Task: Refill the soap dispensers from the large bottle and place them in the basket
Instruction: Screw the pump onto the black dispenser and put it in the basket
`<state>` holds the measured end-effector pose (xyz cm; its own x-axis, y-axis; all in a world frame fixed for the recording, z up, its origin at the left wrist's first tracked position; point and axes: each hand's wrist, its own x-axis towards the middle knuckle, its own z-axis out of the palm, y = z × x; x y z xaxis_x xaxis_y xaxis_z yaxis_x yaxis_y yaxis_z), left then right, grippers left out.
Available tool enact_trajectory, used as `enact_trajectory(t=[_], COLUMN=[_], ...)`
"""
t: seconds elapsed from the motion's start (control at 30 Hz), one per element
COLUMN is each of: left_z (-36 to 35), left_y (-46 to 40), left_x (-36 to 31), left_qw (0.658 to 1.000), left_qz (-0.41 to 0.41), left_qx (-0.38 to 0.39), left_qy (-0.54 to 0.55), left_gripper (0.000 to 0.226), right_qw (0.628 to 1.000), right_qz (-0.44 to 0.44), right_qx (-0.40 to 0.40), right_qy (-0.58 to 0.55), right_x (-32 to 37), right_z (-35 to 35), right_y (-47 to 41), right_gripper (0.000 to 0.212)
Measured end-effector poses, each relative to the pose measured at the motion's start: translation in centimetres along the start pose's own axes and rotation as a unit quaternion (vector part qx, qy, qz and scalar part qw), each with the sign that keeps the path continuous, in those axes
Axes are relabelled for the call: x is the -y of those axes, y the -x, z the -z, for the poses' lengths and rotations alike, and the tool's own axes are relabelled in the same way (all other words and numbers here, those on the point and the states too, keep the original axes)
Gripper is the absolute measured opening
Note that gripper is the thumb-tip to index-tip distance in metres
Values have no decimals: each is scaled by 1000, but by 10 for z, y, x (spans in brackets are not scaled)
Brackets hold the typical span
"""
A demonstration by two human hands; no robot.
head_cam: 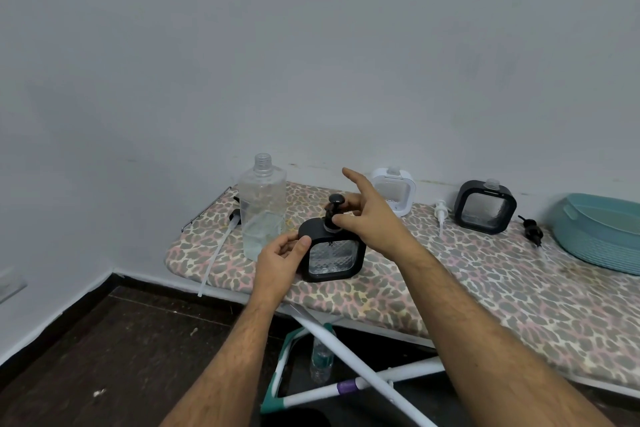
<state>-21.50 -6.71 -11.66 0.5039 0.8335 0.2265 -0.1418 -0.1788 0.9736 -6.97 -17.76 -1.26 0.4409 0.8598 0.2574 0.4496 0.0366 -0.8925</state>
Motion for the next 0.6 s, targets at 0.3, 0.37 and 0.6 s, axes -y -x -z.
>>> enact_trajectory(t=[0.3,0.37,0.6], left_z=[-1,0,0], left_y=[0,0,-1], left_x=[-1,0,2], left_qw=[1000,1000,1000], left_qz=[2,1,3], left_qx=[-7,-5,-5], left_qy=[-7,-8,-5], left_gripper=[55,58,59], right_qw=[1000,1000,1000], right_qz=[3,2,6], right_qx=[20,3,21], right_qy=[5,17,7], right_x=[0,-2,-2], right_z=[2,2,-1], right_y=[-1,-2,-1], right_gripper=[82,83,78])
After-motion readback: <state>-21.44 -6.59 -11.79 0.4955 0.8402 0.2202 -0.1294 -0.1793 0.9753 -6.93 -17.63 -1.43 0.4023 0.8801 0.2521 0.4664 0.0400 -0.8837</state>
